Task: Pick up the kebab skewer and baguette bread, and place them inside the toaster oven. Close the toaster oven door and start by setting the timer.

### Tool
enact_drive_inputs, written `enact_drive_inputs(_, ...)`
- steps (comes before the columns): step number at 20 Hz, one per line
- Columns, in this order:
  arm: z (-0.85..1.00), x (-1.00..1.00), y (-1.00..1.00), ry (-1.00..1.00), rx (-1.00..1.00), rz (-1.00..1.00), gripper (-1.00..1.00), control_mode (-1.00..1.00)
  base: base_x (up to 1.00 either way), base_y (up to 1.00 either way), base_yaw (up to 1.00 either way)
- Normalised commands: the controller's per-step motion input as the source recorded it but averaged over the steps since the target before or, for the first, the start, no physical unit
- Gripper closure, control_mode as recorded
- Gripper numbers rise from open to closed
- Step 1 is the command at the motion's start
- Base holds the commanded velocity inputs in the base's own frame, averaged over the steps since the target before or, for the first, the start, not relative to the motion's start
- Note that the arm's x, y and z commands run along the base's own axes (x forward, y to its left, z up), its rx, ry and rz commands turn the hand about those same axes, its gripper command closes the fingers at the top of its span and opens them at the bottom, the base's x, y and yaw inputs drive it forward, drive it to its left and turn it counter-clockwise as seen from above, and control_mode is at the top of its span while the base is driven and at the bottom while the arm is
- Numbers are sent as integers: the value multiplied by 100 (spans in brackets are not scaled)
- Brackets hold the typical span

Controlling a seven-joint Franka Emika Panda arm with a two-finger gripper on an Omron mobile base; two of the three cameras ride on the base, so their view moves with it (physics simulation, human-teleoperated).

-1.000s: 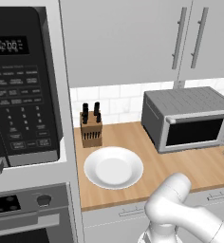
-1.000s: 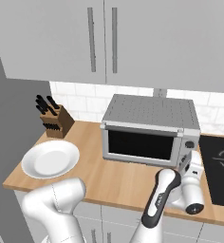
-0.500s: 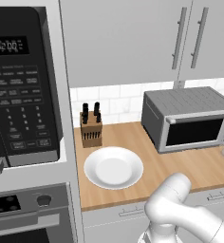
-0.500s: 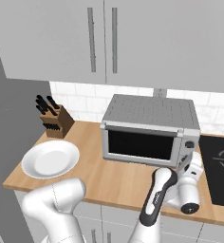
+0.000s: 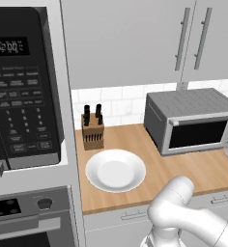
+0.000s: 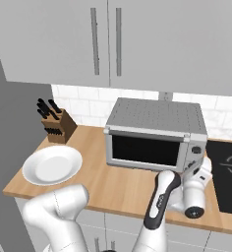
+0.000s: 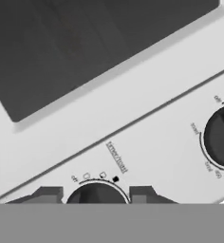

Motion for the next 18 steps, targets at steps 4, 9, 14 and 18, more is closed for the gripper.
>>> enact_drive_inputs(4,-48,0,-36,0,15,-3,100,-100,0,0,0)
enact_drive_inputs(9,-59,0,-45,-4,13,0,100,-100,0,0,0)
enact_drive_inputs(14,-48,0,-62,-1,14,0,100,-100,0,0,0)
enact_drive_inputs(18,-58,0,-50,0,16,-2,100,-100,0,0,0)
